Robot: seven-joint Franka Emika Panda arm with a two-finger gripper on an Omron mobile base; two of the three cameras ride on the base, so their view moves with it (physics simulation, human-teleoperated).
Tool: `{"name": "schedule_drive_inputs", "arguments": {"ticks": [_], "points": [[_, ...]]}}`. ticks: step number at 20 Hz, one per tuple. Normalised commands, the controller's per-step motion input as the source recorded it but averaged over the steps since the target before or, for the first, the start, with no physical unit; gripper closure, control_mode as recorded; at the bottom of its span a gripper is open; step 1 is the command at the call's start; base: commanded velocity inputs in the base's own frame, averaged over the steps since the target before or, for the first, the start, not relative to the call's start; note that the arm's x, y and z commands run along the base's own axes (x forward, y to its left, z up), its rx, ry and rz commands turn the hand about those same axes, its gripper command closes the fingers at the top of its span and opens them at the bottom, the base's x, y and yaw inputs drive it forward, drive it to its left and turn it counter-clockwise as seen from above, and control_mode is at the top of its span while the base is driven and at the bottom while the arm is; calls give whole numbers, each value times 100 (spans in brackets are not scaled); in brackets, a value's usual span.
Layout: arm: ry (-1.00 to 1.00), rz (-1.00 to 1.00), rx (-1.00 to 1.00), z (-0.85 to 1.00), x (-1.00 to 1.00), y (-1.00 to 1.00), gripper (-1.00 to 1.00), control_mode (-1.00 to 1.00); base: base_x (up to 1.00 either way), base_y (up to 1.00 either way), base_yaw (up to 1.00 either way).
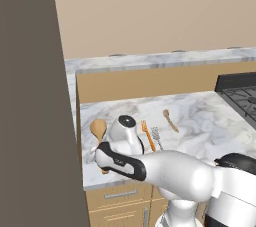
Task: Organize the utensils by type. Pick up the wooden spoons from the counter and place them in the open cabinet. Then pick up the metallic utensils from the counter and place them in the open drawer.
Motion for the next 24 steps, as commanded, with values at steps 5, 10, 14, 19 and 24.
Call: {"name": "schedule_drive_inputs", "arguments": {"ticks": [5,10,14,19,24], "points": [[-3,0,0,-16,22,7,-100,-100,0,0,0],[-5,0,-3,-21,23,11,-100,-100,0,0,0],[-4,0,-4,-34,20,1,-100,-100,0,0,0],[-3,0,-2,-39,17,0,-100,-100,0,0,0],[-3,0,0,-30,5,-3,100,-100,0,0,0]]}}
